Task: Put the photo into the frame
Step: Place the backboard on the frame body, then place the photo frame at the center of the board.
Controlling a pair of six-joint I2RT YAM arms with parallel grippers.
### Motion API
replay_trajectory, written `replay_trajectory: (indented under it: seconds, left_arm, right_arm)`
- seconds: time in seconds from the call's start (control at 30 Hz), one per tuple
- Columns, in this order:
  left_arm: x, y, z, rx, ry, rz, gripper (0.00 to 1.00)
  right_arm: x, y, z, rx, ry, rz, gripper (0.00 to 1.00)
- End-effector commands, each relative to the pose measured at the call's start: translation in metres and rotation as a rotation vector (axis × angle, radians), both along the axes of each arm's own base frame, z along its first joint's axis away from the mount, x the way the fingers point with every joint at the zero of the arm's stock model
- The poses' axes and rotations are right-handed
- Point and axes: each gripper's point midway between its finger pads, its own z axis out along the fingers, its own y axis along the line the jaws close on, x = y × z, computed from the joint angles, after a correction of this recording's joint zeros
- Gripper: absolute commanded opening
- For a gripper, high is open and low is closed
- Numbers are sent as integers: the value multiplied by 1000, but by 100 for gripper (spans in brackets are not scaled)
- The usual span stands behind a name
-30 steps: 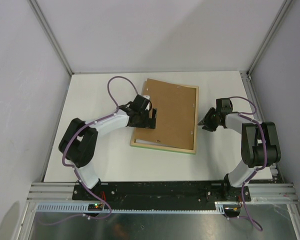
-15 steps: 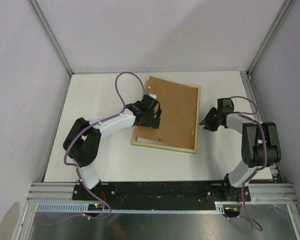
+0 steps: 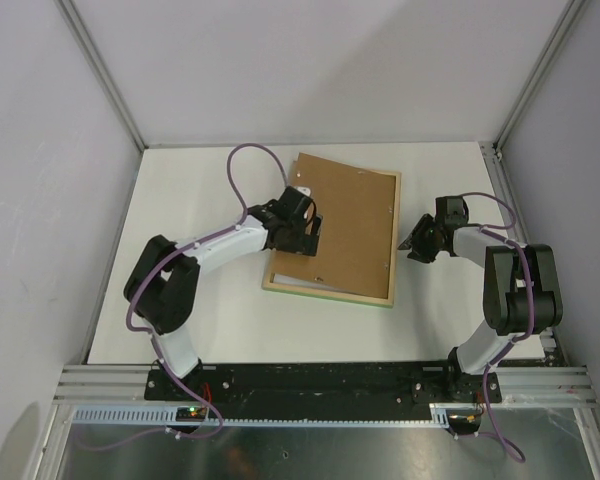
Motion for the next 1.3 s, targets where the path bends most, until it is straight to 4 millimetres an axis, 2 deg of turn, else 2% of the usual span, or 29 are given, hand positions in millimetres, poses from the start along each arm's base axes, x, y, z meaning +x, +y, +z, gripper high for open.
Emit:
replay_trajectory:
  seconds: [0.0,0.23,0.5,0.7,0.83,0.93,1.03,1.13,1.27]
  left_arm:
    - [6,-11,35,-82,-51,-80,100]
    - [3,-12,40,-187,-11,-109,100]
    - [4,5,38,-205,4,-86,100]
    - [11,26,39,-203,-6,-28,100]
    - [29,36,41,-249,-13,62,99]
    - [52,42,37,-291,-1,137,88]
    - [75,43,33,-310,-4,167,72]
    - [95,42,21,-301,4,182,57]
    - [111,46,2,-293,31,230,39]
  right_arm:
    - [11,5,23,19,-69,29,44]
    - [10,5,25,17,-73,34,50]
    - [11,5,28,16,-82,37,54]
    - [12,5,29,18,-90,37,55]
    - [13,4,29,15,-91,29,53]
    - [15,5,29,20,-97,27,51]
    - [17,7,29,21,-107,31,51]
    - [18,8,28,16,-104,33,49]
    - [18,8,29,-10,-96,38,47]
